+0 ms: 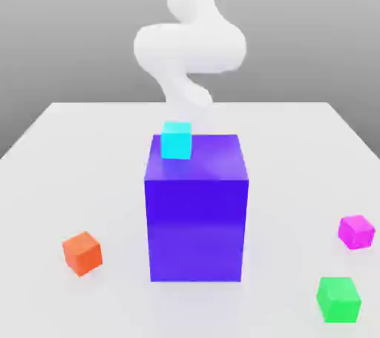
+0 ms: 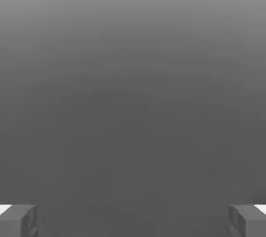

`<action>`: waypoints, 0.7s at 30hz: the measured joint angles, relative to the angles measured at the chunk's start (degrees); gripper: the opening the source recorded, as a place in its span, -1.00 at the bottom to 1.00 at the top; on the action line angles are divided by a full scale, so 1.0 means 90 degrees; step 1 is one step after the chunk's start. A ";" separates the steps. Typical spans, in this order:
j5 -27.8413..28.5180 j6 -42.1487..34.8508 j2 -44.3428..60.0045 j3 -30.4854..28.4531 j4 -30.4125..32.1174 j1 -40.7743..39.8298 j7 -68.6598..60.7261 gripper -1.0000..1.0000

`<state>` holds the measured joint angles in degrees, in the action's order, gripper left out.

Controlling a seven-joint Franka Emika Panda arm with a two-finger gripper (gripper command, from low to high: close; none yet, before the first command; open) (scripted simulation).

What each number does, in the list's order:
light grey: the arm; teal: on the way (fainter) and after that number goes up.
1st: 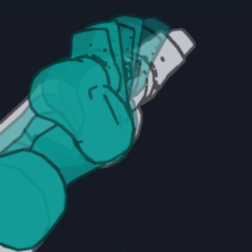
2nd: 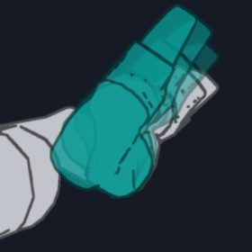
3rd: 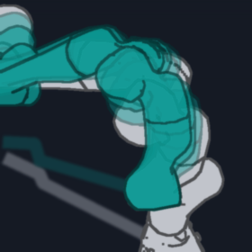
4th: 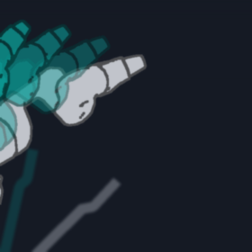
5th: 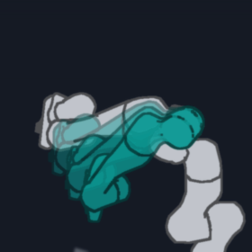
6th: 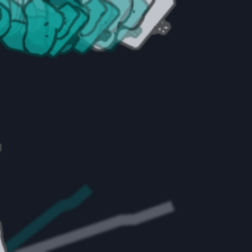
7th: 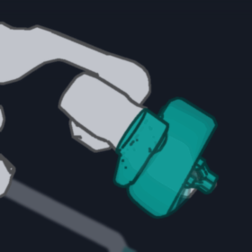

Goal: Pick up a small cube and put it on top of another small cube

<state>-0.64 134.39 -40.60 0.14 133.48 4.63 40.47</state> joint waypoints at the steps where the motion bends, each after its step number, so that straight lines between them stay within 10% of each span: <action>1: -0.0038 0.0126 0.0251 0.0016 0.0082 0.0213 -0.0264 0.00; 21: 0.0176 0.2446 0.4895 0.1292 0.1590 0.3414 -0.4462 0.00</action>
<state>0.94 156.40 3.45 11.77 147.79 35.36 0.31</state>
